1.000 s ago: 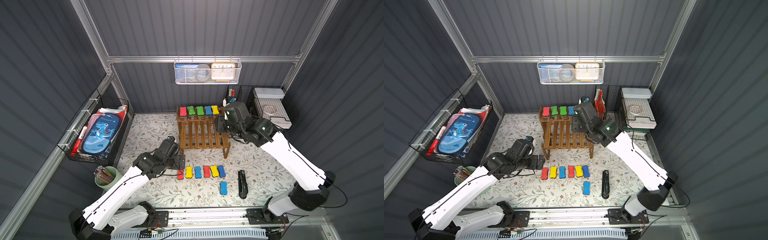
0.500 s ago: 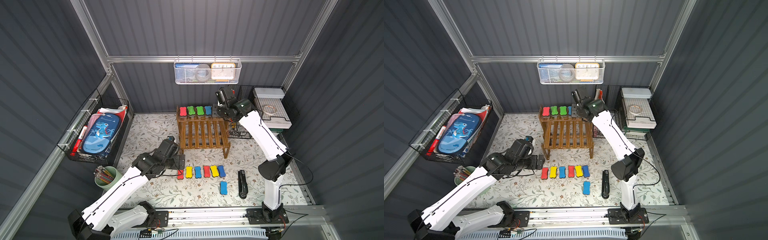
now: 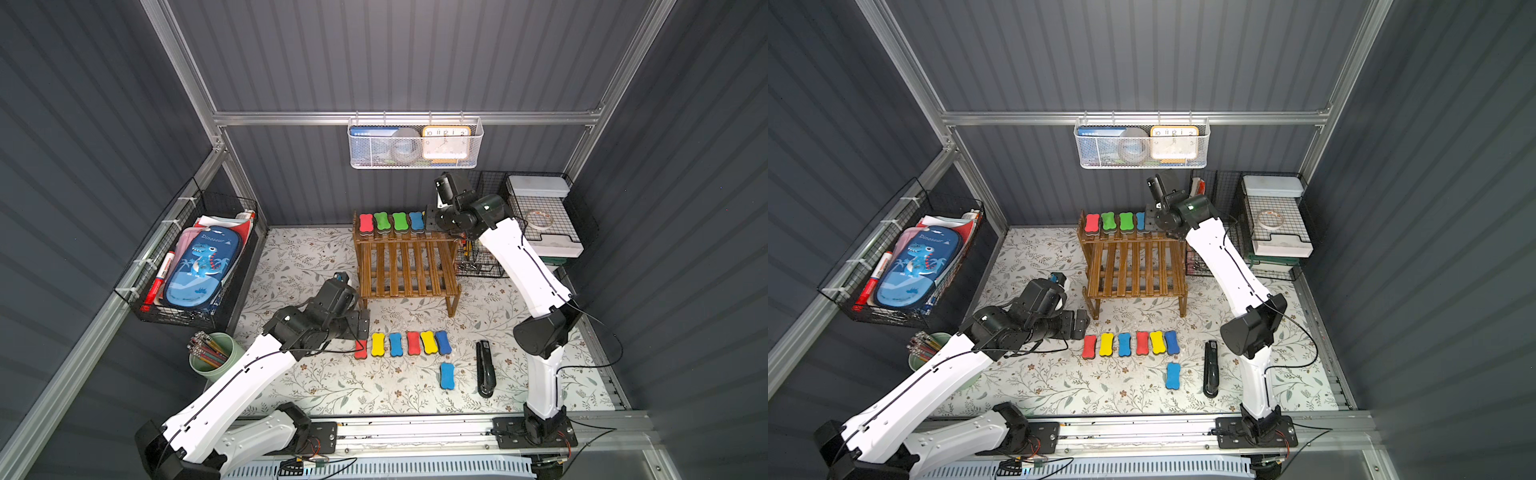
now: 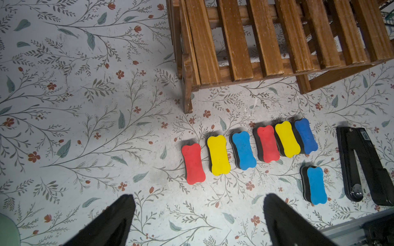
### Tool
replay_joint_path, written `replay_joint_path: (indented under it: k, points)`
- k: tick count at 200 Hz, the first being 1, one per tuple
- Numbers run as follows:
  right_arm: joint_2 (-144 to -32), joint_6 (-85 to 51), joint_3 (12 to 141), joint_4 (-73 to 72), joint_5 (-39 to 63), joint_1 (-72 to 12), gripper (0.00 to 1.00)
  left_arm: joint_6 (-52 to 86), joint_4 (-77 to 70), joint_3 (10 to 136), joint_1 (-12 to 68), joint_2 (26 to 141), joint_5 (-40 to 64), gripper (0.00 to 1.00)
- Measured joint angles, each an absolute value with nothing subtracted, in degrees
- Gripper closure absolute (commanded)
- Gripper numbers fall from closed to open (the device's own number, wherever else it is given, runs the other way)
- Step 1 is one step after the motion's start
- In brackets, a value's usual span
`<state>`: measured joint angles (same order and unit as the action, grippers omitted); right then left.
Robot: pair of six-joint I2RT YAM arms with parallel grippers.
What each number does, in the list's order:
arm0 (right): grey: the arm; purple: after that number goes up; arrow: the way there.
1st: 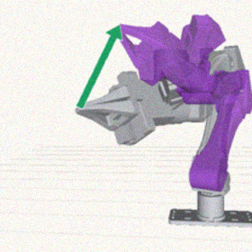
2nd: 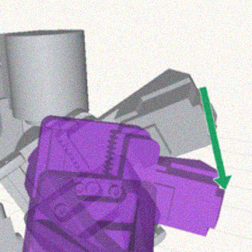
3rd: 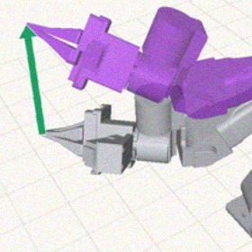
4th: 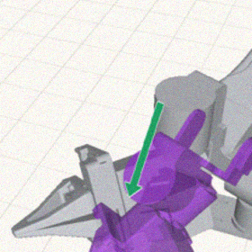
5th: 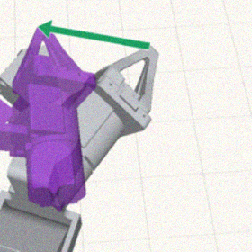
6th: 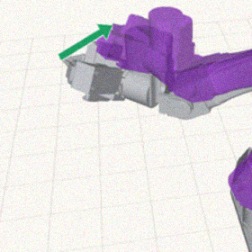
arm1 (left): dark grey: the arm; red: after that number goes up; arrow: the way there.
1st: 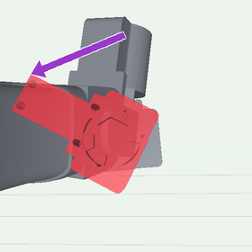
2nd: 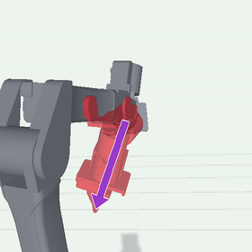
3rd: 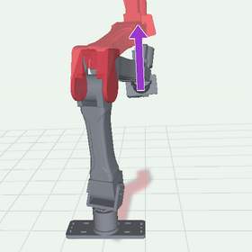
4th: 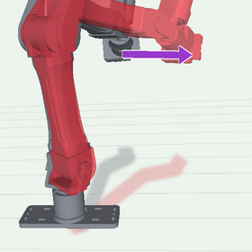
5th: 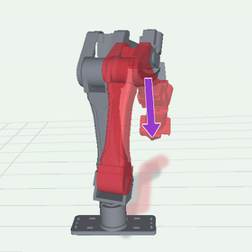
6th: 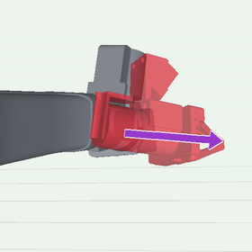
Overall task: Remove the whiteboard erasers from the shelf
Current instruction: Pick up the whiteboard eraser from the shelf.
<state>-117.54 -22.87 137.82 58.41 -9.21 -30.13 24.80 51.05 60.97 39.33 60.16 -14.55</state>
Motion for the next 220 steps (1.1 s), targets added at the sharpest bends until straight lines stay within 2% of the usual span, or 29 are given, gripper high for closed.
replay_joint_path:
  k: [44, 150, 195, 220]
  points:
    - [-119.90, -22.83, 139.00, 58.57, -8.80, -29.58, 0.51, 24.80, 51.05, 60.97, 39.33, 60.16, -14.59, 0.01]
    - [-120.33, -23.09, 138.85, 58.30, -9.15, -29.15, 0.61, 24.80, 51.03, 60.84, 39.33, 60.18, -14.63, 0.01]
    - [-120.29, -23.07, 138.67, 58.33, -10.13, -29.15, 0.58, 24.80, 51.05, 60.77, 39.33, 60.20, -14.63, 0.01]
    - [-120.29, -23.14, 138.67, 58.30, -10.11, -29.15, 0.67, 24.80, 51.05, 60.77, 39.33, 60.23, -14.63, 0.01]
